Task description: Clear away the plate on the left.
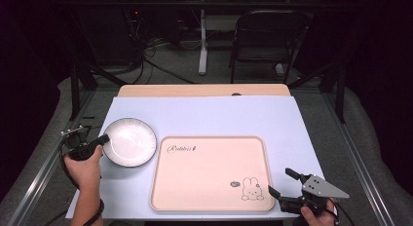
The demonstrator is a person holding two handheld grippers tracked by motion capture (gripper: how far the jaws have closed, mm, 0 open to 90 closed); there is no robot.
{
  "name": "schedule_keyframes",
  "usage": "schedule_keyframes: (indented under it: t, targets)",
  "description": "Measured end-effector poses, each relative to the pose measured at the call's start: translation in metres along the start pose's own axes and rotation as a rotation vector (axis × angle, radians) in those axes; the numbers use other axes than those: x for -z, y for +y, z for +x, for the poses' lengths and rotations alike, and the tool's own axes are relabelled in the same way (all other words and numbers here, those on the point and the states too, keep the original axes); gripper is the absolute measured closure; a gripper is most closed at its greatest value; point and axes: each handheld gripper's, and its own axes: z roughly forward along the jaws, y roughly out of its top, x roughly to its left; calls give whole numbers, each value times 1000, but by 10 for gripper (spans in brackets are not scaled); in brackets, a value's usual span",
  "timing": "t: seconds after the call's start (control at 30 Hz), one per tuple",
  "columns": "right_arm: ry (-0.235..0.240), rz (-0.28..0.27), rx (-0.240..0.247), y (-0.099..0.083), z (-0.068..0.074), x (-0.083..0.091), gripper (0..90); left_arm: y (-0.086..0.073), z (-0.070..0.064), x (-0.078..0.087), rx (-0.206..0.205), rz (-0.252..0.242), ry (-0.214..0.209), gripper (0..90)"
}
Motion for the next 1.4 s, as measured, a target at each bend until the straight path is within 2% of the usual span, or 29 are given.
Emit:
schedule_keyframes:
  t: [0.1,0.27,0.47,0.7,0.97,1.4]
  targets:
    - [0,-1,0,0,0,0,146,6,-1,8,1,-21,-10,838]
    - [0,1,-1,0,0,0,146,15,-11,22,-30,-59,-23,835]
    - [0,1,-1,0,0,0,146,23,-22,33,-59,-72,-51,833]
    - [0,1,-2,0,0,0,146,28,-33,38,-74,-80,-84,829]
    - [1,0,-1,0,0,0,146,30,-48,43,-116,-85,-108,827]
    - [1,-1,-3,0,0,-1,146,22,-90,37,-190,-66,-206,827]
